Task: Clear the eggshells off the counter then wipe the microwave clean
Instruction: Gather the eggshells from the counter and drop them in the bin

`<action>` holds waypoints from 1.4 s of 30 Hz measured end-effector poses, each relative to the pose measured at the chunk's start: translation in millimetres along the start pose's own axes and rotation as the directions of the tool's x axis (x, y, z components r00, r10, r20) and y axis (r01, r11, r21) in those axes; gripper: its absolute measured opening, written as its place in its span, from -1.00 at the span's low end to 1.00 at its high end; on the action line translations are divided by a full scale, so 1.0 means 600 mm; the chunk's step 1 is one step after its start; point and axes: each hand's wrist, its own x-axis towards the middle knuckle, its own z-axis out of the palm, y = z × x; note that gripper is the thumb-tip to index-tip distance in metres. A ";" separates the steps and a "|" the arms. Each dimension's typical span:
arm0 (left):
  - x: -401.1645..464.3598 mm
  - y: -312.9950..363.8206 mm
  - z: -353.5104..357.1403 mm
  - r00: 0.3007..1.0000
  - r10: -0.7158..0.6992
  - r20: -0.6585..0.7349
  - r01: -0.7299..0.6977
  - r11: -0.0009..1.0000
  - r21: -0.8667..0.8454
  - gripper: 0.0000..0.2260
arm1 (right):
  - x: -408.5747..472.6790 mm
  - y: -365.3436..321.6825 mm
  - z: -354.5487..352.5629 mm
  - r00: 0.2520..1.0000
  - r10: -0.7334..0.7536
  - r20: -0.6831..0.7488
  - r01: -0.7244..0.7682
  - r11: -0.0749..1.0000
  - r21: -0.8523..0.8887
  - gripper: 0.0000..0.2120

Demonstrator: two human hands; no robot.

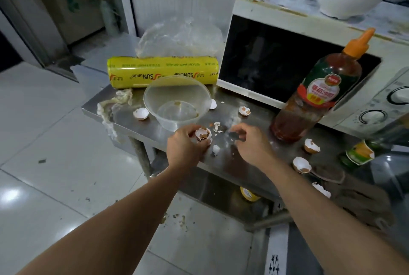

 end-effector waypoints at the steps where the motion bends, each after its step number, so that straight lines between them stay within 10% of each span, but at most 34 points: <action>1: 0.007 -0.004 0.003 1.000 0.020 0.021 -0.020 1.000 0.011 -0.68 | 0.002 -0.001 0.001 1.000 0.016 -0.010 -0.016 1.000 0.003 -0.70; 22: 0.041 -0.008 0.003 0.964 0.064 0.259 -0.121 0.970 0.211 -0.40 | 0.019 0.020 -0.023 0.968 0.132 -0.215 -0.127 0.991 0.040 -0.73; 42: 0.033 0.001 0.025 0.989 0.082 0.125 -0.112 0.959 0.261 -0.70 | 0.081 0.008 0.010 0.993 -0.098 0.070 0.095 0.994 0.046 -0.48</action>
